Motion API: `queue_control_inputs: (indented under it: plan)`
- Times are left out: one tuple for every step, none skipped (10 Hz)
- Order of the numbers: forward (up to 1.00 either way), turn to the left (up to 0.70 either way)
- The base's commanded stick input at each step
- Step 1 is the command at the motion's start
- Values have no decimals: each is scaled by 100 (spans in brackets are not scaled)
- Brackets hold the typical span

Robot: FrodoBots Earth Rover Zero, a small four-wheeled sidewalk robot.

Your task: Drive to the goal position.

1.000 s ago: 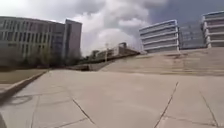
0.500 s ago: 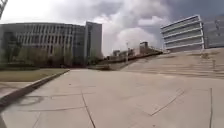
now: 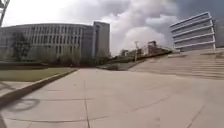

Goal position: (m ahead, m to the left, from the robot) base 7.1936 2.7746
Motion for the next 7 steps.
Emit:
queue_control_inputs:
  plan:
    - [100, 2]
    - [100, 2]
    - [100, 2]
    - [100, 2]
    - [100, 1]
    - [100, 2]
    - [100, 0]
